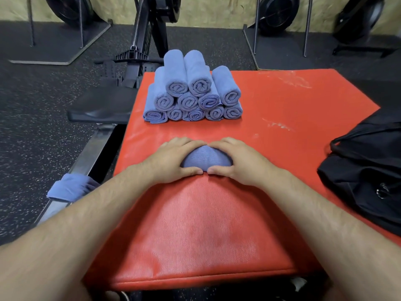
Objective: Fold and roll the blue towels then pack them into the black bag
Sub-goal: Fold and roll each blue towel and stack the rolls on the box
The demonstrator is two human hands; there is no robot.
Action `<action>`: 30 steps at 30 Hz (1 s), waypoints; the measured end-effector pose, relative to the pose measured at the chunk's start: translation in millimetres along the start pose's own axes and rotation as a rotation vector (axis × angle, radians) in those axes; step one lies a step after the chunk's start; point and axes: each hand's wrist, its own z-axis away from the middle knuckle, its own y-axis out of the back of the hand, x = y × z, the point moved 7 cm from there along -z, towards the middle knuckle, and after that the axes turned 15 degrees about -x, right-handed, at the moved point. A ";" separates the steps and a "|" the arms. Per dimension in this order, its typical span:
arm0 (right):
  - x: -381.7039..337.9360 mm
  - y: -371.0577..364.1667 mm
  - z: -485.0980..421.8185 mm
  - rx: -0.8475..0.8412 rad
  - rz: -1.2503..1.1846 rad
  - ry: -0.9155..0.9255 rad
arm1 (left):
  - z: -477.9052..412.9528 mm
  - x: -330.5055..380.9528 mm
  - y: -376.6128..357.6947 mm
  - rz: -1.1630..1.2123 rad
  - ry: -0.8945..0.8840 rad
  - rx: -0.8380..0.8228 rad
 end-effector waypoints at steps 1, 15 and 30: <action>1.3 -2.1 -0.5 -0.007 -0.004 -0.008 | -1.4 -2.2 -0.8 0.006 0.006 -0.001; -9.8 52.7 29.0 0.266 -0.453 0.002 | 38.6 5.7 62.0 0.768 -0.060 0.187; -38.5 81.8 41.8 0.277 -0.975 0.178 | 45.6 13.1 88.2 1.111 -0.104 0.377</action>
